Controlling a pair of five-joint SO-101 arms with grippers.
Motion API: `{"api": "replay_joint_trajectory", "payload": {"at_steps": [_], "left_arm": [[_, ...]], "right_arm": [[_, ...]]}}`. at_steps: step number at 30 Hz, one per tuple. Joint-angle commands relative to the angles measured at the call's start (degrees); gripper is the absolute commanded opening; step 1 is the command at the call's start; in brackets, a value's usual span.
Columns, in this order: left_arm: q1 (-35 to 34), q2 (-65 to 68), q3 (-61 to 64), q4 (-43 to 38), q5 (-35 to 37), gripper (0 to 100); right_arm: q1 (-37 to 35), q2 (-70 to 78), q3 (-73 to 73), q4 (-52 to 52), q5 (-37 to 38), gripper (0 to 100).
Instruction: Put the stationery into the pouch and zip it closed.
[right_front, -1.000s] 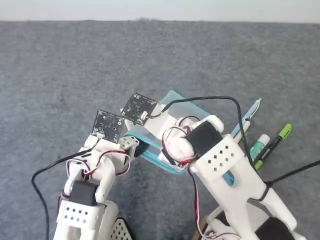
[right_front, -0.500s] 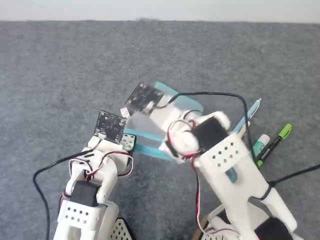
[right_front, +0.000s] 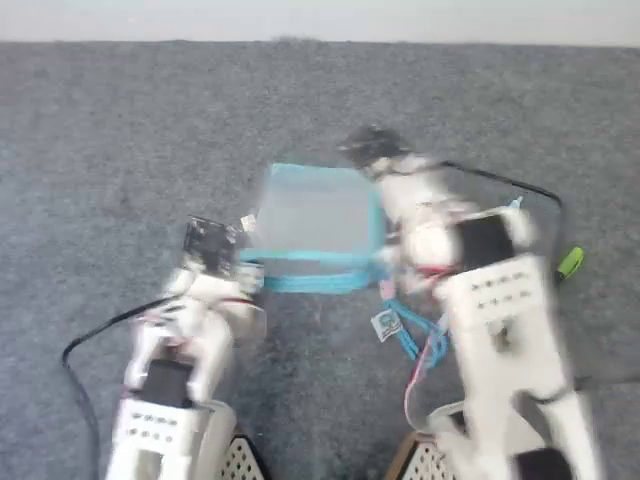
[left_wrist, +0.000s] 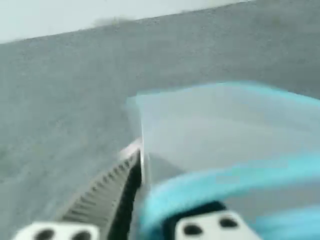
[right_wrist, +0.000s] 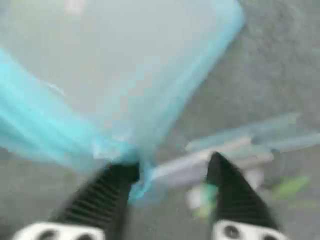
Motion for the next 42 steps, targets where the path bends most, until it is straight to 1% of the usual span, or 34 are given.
{"api": "replay_joint_trajectory", "payload": {"at_steps": [1, 5, 7, 12, 15, 24, 26, 30, 35, 37, 40, 42], "left_arm": [[-1.1, 0.4, -0.9, -1.8, 0.8, 1], [-1.1, 0.4, -0.8, -1.8, 0.8, 1], [-1.1, 0.4, -0.5, -1.8, 0.8, 1], [-1.1, 0.4, 0.2, -1.8, 0.8, 1], [-1.1, 0.4, 0.2, -1.8, 0.8, 1], [-1.1, 0.4, 0.3, -1.8, 0.7, 1], [-1.1, 0.4, 0.3, -1.8, 0.7, 1], [-1.0, 0.4, 0.3, -2.0, 0.7, 1], [-1.0, 0.4, 0.3, -2.0, 0.7, 1], [-1.1, 0.4, 0.3, -2.0, 0.7, 1], [-1.1, 0.1, 0.3, -1.9, 0.7, 1], [-1.1, 0.1, 0.3, -1.9, 0.7, 1]], "right_arm": [[13.7, 4.4, -0.5, -0.6, 0.0, 20.6], [21.3, 13.4, 1.2, -5.8, -3.2, 20.7], [23.9, 17.8, 1.0, -8.9, -4.7, 20.6], [25.0, 28.3, 0.9, -16.5, -6.0, 20.6], [25.1, 35.6, -1.4, -19.7, -9.1, 20.6], [25.9, 54.1, -13.2, -19.1, -15.6, 20.6], [27.7, 55.4, -14.6, -19.1, -17.0, 20.5], [31.0, 54.7, -15.9, -19.2, -17.1, 20.5], [29.6, 56.2, -16.0, -19.5, -16.9, 20.4], [28.4, 57.4, -15.9, -19.1, -16.9, 17.5], [28.3, 58.2, -16.1, -18.8, -16.8, 5.9], [28.0, 58.5, -17.0, -18.0, -15.3, 0.6]]}}
